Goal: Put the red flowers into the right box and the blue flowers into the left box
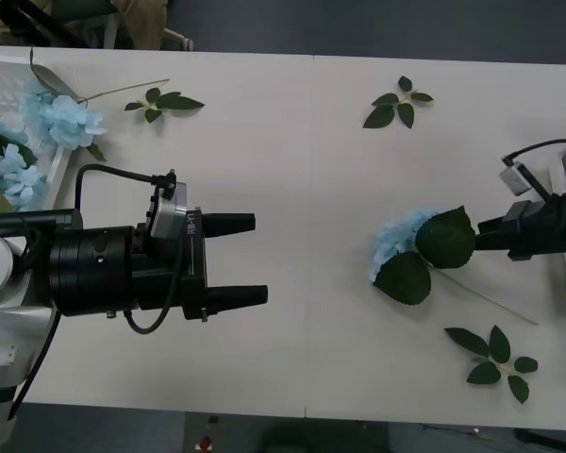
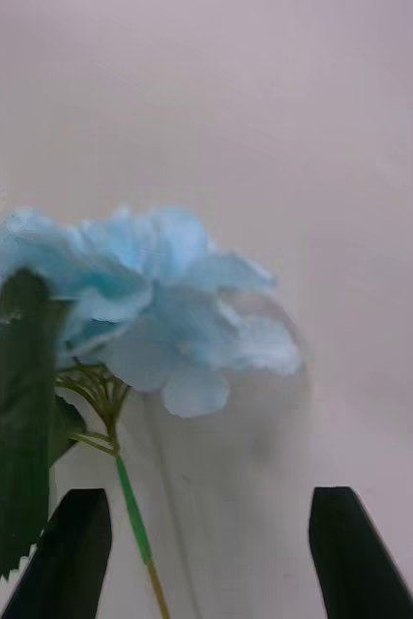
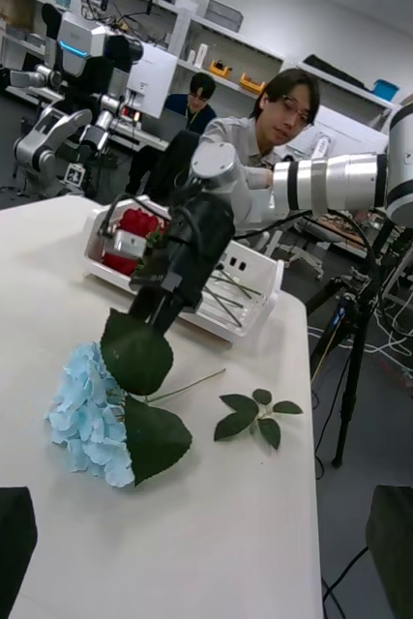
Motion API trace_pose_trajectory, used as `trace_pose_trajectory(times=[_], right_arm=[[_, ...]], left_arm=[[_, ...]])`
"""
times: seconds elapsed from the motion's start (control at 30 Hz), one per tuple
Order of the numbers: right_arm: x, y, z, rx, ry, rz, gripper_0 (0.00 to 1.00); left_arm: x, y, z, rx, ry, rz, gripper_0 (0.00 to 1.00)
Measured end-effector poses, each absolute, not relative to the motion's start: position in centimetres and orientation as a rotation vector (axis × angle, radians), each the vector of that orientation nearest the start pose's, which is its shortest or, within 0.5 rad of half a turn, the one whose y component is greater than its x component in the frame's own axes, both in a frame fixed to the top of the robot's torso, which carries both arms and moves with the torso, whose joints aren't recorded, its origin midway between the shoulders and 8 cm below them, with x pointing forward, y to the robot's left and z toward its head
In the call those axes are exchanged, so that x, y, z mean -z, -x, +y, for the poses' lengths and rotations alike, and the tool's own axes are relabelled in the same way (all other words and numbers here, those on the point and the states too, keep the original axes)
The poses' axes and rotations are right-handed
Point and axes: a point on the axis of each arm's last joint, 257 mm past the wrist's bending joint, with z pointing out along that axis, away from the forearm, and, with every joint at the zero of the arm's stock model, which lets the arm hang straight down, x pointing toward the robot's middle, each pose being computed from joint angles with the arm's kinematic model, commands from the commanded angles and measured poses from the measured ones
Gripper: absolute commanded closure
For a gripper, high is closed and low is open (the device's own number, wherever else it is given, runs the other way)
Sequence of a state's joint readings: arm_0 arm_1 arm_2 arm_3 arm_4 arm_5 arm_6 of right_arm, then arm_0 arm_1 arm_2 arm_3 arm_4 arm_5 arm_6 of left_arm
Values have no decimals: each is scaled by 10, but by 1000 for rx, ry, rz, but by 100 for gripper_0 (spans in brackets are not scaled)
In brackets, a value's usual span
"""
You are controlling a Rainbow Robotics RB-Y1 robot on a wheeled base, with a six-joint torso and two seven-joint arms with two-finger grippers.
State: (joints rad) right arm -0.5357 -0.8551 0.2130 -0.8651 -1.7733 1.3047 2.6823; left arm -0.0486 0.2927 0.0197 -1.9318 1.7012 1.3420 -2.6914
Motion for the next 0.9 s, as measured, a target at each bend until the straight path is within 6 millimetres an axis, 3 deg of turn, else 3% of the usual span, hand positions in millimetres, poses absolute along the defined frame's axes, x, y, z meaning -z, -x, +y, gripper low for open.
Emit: trace_pose_trajectory(times=[0.3,0.43,0.63,0.73,0.9], right_arm=[[202,-461,-347,-833,864,2172,7],[186,-446,-359,-854,899,2176,7],[186,-432,-364,-808,997,2215,7],[190,-429,-354,-697,1117,2189,7],[207,-407,-329,-546,1284,2116,7]], left_arm=[[131,-336,30,1060,-1119,1364,0],[131,-336,30,1060,-1119,1364,0],[131,-336,30,1060,-1119,1364,0],[131,-336,30,1060,-1119,1364,0],[131,-336,30,1060,-1120,1364,0]])
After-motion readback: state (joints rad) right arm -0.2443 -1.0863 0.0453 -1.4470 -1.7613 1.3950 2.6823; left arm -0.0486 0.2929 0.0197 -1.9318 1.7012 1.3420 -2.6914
